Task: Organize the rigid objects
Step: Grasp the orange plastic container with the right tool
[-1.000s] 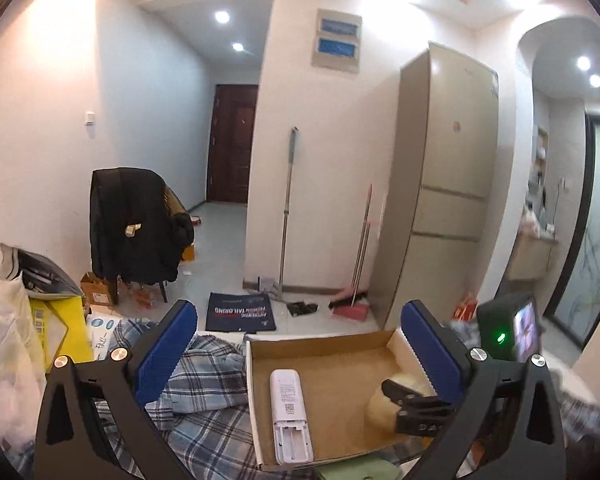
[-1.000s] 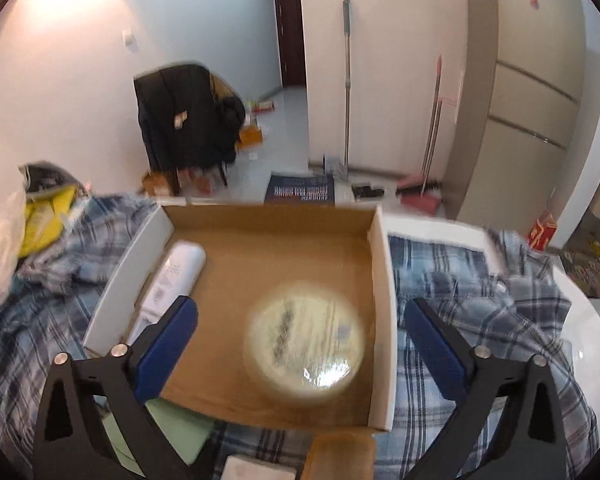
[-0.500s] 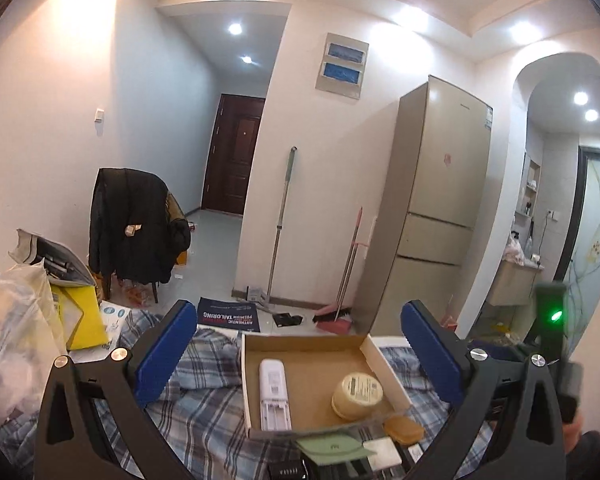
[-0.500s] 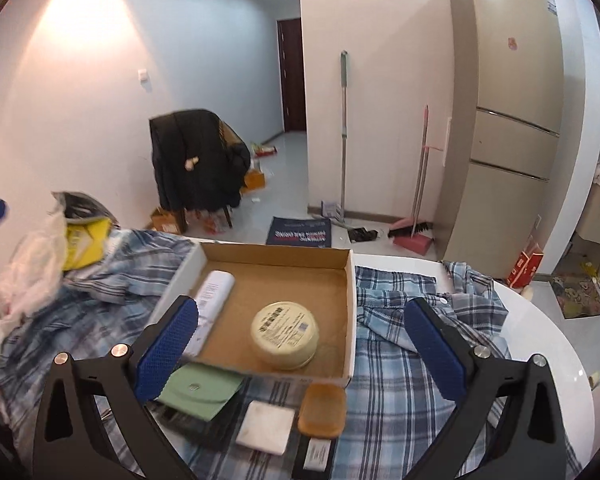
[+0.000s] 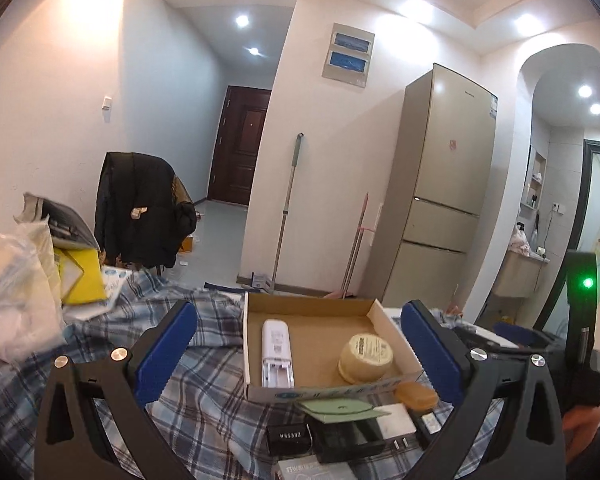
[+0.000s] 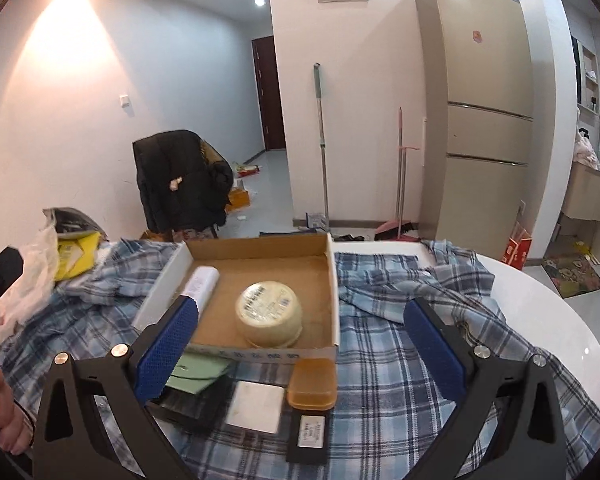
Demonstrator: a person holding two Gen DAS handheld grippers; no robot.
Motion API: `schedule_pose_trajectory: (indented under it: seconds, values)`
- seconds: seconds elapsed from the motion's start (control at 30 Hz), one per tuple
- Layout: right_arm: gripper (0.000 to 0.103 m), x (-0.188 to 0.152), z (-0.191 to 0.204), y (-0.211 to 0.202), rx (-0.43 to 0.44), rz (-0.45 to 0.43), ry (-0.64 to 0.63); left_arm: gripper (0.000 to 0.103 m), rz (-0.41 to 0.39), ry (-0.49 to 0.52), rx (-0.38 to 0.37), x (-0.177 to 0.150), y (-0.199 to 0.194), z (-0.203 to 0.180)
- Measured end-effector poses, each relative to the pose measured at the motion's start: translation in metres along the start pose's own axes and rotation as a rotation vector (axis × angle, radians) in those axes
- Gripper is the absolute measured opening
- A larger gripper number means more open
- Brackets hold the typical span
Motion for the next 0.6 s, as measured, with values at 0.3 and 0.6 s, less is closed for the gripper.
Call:
schedule_pose_trajectory:
  seconds: [0.3, 0.6]
  values:
    - [0.103, -0.016, -0.012, 0.027, -0.04, 0.074, -0.013, 0.103, 0.089, 0.026, -0.024, -0.029, 0.025, -0.006]
    - [0.087, -0.043, -0.007, 0.064, -0.032, 0.242, -0.049, 0.103, 0.125, 0.037, 0.022, -0.037, 0.035, -0.004]
Point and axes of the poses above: each gripper's, at about its wrist camera, not at the fingertips, and y roughly the way its jaws point, z to its left, x to its top, the point moved 1 cm from there along y, roughly the way its jaws point, and after that the axes turned 9 degrees about y, right-handed, at the moved point
